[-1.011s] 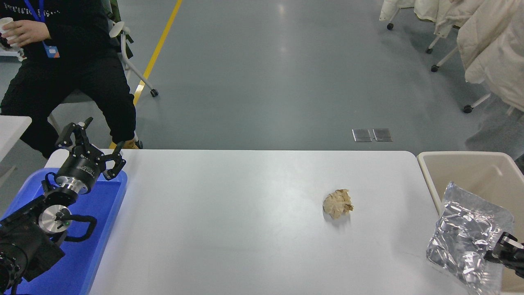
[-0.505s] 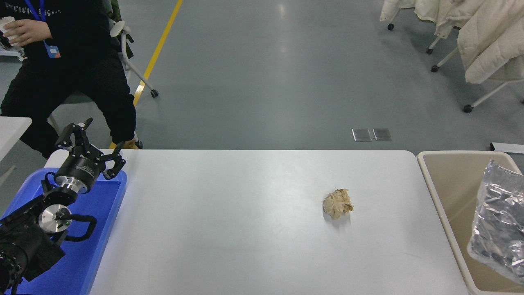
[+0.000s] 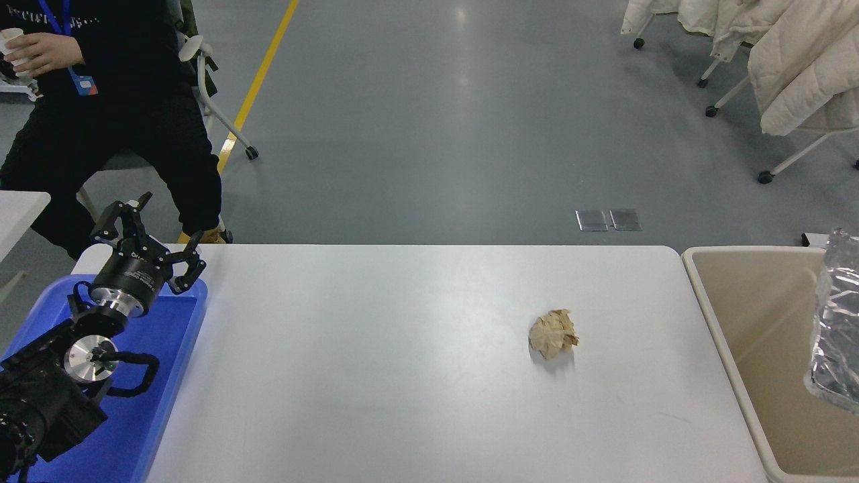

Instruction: Clean the table surface

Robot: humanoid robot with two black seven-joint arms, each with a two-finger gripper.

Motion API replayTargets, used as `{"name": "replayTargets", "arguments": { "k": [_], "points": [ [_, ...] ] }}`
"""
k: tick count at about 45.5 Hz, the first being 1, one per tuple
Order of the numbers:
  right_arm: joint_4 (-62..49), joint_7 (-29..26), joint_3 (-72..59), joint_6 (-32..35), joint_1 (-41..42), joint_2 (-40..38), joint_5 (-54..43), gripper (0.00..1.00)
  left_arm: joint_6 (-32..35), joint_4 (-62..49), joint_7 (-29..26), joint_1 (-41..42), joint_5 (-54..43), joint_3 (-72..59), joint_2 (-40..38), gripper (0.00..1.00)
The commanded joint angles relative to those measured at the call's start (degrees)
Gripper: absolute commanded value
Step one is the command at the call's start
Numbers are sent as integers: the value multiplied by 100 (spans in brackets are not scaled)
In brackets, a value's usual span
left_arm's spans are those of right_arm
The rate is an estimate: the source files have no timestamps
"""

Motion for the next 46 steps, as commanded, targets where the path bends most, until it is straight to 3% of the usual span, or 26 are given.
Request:
{"name": "replayTargets", "arguments": {
  "k": [1,19,46],
  "points": [
    [-1536,-68,-132,-484,-129,1433,49,0,0,0,3,-4,8,0,-1,100],
    [-4357,-50,-62,-1230,-999,3674,66,0,0,0,3,-4,-1,0,-1,100],
    [-7381,-50,-53,-2470,-2115,6241,576,0,0,0,-6,-4,-1,0,-1,100]
  ]
}}
